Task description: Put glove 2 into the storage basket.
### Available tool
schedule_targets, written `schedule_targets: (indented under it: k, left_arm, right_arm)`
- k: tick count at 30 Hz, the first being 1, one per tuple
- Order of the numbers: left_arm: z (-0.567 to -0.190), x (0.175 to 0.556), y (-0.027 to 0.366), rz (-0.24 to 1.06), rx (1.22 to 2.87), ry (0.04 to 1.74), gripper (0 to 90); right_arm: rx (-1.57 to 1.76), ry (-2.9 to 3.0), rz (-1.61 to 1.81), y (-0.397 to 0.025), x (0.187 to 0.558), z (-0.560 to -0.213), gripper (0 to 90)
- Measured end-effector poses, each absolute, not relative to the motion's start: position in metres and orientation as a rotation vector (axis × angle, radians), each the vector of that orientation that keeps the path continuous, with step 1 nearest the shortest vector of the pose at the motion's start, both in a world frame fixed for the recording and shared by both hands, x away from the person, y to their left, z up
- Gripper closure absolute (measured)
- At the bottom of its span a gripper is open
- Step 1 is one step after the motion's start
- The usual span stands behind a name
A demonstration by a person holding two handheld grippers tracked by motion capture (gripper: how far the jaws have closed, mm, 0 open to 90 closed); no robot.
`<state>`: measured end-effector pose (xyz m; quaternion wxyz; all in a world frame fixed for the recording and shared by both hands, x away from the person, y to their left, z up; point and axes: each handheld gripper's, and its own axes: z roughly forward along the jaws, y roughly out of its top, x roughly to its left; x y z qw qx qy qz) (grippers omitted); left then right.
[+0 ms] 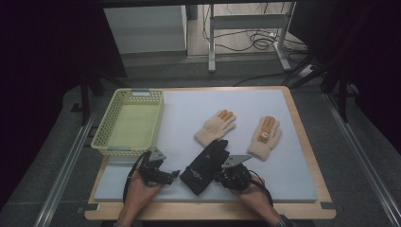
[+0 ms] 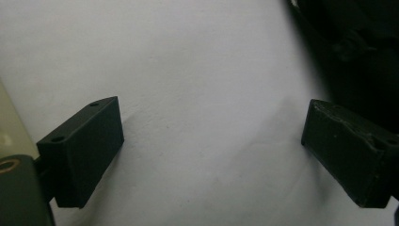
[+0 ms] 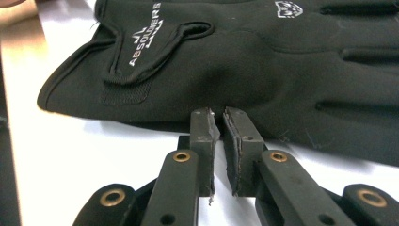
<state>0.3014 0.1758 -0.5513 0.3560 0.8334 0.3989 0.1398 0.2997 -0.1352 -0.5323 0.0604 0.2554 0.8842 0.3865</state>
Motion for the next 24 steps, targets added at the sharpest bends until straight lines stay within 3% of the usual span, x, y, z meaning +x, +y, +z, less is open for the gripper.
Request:
schedule_targets:
  k: [6,15,24]
  left_arm:
    - [-0.551,0.301,0.176,0.364,2.156,1.029,6.3]
    - [-0.551,0.301,0.175,0.367,2.156,1.029,6.3]
    - [-0.551,0.301,0.175,0.368,2.157,1.029,6.3]
  right_arm:
    - [0.761,2.680,1.159,-0.129,0.307,-0.532,80.3]
    - [0.810,2.611,1.139,-0.159,0.306,-0.519,68.5]
    - [0.878,2.510,1.060,-0.202,0.314,-0.521,46.9]
